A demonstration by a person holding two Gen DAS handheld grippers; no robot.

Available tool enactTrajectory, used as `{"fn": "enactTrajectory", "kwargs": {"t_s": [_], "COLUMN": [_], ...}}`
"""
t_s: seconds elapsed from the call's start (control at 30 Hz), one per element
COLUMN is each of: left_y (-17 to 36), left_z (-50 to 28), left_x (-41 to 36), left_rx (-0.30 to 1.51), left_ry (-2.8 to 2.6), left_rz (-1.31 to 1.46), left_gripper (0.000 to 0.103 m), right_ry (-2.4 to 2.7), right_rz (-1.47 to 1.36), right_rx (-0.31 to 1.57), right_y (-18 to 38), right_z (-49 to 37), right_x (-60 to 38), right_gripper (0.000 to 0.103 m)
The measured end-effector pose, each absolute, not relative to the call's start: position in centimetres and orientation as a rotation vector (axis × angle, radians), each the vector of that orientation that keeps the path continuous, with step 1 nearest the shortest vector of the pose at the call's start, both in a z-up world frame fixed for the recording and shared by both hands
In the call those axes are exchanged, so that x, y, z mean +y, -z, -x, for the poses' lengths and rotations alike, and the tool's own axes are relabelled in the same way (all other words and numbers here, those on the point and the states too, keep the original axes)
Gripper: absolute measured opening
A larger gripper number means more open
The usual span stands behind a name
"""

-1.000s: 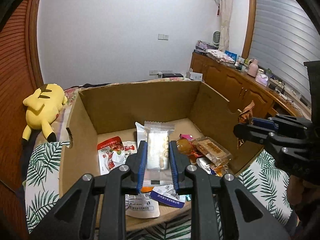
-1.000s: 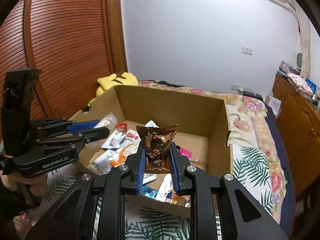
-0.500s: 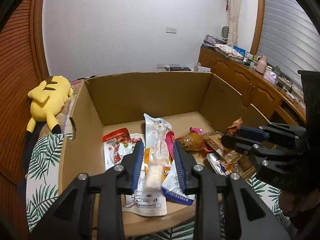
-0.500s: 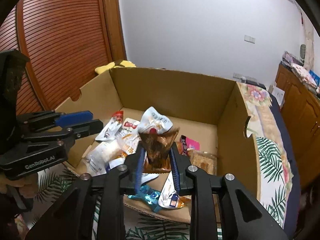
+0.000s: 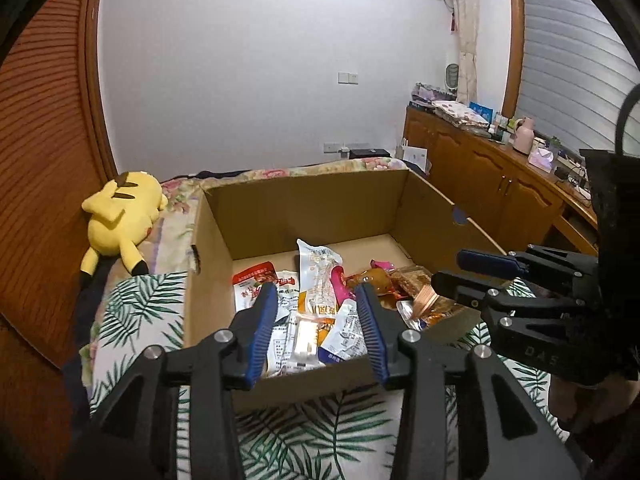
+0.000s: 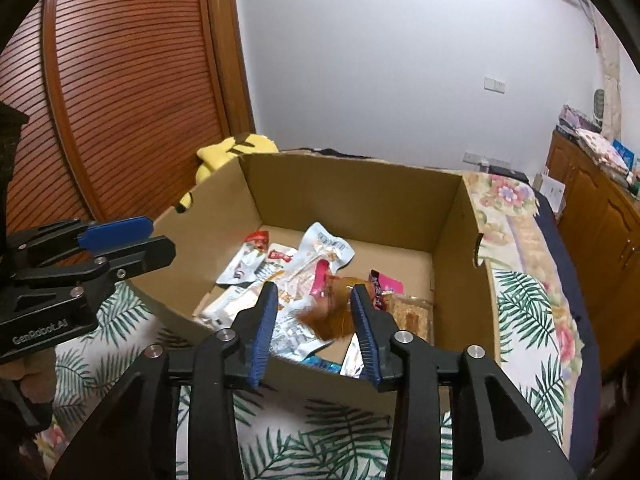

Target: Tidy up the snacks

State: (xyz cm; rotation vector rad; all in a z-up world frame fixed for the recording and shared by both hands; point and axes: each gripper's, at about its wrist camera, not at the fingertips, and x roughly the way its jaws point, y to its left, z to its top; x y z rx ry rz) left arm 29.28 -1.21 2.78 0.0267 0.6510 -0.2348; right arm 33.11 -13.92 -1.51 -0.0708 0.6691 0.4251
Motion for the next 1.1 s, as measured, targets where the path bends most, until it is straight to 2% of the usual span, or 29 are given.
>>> {"fn": "enactTrajectory", "kwargs": {"t_s": [0.13, 0.53, 0.77, 0.87, 0.9, 0.97, 1.1], "left_y": [-3.9, -6.4, -7.1, -6.9, -6.7, -6.3, -5.1], "left_z": [-27.3, -21.6, -17.3, -15.5, -14.6, -13.5, -11.5], "left_x": [-1.1, -2.3, -2.4, -2.1, -2.0, -2.0, -2.0], "left_rx": [0.637, 0.579, 0.528, 0.506, 0.493, 0.491, 0.499], "left_ry": [0.231, 0.217, 0.182, 0.164, 0.161, 0.155, 0.139], "left_rz": [-0.023, -0.042, -0.037, -0.026, -0.019, -0.02, -0.016], "left_gripper": [0.048, 0.05, 0.055, 0.069, 0.071, 0.072, 0.081], "right_ry": [-0.429, -0.412, -0.381, -0.362, -0.358, -0.345, -0.325], "right_rz": [0.052, 0.026, 0.027, 0.016, 0.014, 0.005, -0.01], "right_rx": [0.652, 0.57, 0.526, 0.513, 0.51, 0.498, 0.489], "right_y": [0.5, -3.2, -3.9, -3.5, -3.4, -3.0, -2.2], "right_z": [-31.8, -26.1, -21.6, -19.5, -19.0, -17.7, -15.6], "right_x": [-14.5, -16.5, -17.1, -17.6, -17.8, -18.1, -18.4], "right_gripper": [0.043, 0.049, 0.064, 0.073, 0.075, 0.088, 0.093]}}
